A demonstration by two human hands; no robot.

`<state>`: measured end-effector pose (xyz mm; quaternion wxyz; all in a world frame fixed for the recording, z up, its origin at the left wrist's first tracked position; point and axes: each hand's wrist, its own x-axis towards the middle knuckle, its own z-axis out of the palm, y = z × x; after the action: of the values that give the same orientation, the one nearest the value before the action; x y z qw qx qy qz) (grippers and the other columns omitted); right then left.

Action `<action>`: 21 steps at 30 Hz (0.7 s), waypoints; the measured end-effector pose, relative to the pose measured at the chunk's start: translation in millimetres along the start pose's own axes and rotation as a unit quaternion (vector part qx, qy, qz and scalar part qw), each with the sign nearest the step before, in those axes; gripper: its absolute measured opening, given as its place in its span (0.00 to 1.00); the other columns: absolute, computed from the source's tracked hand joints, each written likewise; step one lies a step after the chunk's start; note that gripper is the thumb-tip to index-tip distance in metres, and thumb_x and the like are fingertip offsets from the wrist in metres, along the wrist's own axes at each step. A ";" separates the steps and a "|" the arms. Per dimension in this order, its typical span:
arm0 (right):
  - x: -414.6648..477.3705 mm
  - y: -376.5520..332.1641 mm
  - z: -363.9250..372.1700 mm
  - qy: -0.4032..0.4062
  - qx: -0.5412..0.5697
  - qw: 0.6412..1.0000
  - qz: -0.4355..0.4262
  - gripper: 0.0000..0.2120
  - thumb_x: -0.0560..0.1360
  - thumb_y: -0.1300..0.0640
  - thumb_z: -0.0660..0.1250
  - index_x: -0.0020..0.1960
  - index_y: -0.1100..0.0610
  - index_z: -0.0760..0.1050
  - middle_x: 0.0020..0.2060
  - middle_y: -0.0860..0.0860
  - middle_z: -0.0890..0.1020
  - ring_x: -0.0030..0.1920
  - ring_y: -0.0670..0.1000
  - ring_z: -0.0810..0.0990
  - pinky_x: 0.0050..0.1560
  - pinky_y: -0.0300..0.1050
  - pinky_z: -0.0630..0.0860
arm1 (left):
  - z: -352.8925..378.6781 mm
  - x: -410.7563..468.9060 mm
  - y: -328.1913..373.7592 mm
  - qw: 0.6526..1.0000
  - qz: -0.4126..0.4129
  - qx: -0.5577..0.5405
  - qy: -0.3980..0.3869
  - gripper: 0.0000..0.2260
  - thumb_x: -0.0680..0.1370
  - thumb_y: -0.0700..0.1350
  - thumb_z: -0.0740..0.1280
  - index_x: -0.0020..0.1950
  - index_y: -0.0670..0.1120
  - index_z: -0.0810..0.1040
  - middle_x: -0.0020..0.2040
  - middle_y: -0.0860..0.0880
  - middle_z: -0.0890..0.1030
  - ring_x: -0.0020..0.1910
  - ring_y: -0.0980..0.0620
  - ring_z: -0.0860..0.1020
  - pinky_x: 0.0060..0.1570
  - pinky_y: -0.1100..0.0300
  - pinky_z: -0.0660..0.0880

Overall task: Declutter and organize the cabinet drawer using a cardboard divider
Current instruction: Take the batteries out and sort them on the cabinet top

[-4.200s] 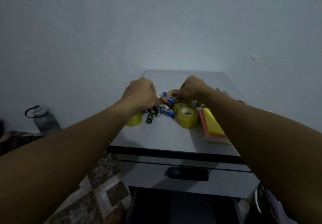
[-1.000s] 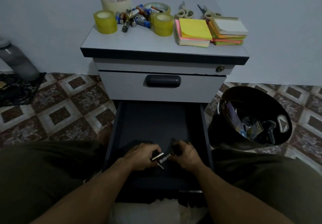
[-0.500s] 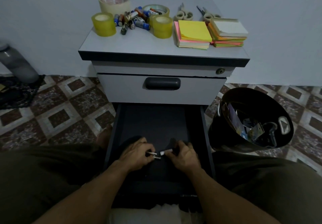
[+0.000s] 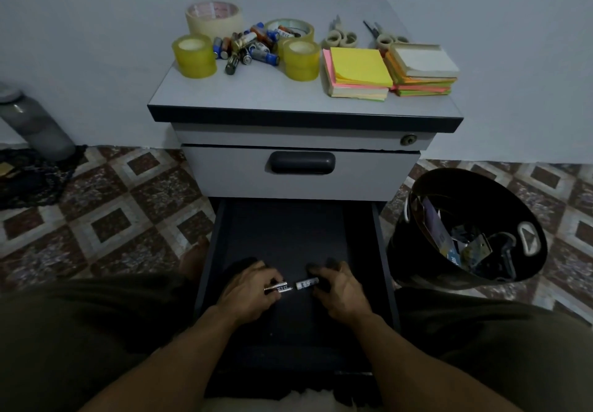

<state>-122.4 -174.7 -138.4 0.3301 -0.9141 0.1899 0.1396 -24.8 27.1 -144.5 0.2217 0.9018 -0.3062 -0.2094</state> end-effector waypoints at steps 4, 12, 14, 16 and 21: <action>3.5 -3.0 0.3 -0.005 -0.015 1.000 0.000 0.18 0.78 0.51 0.68 0.67 0.43 0.74 0.66 0.51 0.67 0.63 0.55 0.75 0.65 0.44 0.71 | 0.6 2.1 -0.5 1.000 -0.012 -0.014 0.002 0.07 0.74 0.52 0.73 0.49 0.58 0.77 0.47 0.58 0.70 0.46 0.58 0.73 0.49 0.59 0.74; 3.5 -3.9 2.2 0.018 -0.029 0.999 -0.020 0.13 0.78 0.50 0.66 0.61 0.50 0.75 0.58 0.53 0.77 0.57 0.55 0.78 0.54 0.44 0.73 | 2.3 4.2 -1.4 1.000 -0.013 0.004 -0.002 0.05 0.75 0.52 0.70 0.48 0.55 0.76 0.49 0.57 0.72 0.48 0.58 0.74 0.49 0.60 0.73; 2.3 -4.7 2.2 0.025 -0.024 0.999 -0.024 0.15 0.78 0.50 0.66 0.64 0.50 0.75 0.56 0.53 0.80 0.56 0.55 0.79 0.52 0.42 0.73 | 2.2 4.3 -2.0 1.000 -0.013 0.001 -0.002 0.05 0.75 0.52 0.70 0.48 0.54 0.77 0.49 0.57 0.73 0.47 0.58 0.74 0.49 0.60 0.73; 1.1 -6.1 1.9 0.031 -0.019 0.999 -0.027 0.15 0.78 0.50 0.66 0.64 0.49 0.75 0.55 0.53 0.81 0.55 0.55 0.80 0.52 0.43 0.74 | 0.8 4.7 -1.7 1.000 -0.016 -0.002 0.002 0.05 0.75 0.51 0.70 0.48 0.53 0.78 0.48 0.56 0.74 0.47 0.57 0.74 0.50 0.59 0.74; 1.7 -8.2 4.7 0.028 -0.038 0.999 -0.016 0.14 0.79 0.47 0.63 0.63 0.48 0.75 0.54 0.54 0.81 0.54 0.56 0.81 0.51 0.45 0.75 | 0.5 4.9 1.1 0.999 -0.018 0.030 0.007 0.06 0.77 0.52 0.66 0.47 0.51 0.77 0.49 0.53 0.75 0.48 0.53 0.76 0.52 0.55 0.74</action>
<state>-117.9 -166.2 -138.1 0.2915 -0.9324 0.1792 0.1163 -22.0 23.0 -145.5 0.1933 0.9148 -0.2946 -0.1973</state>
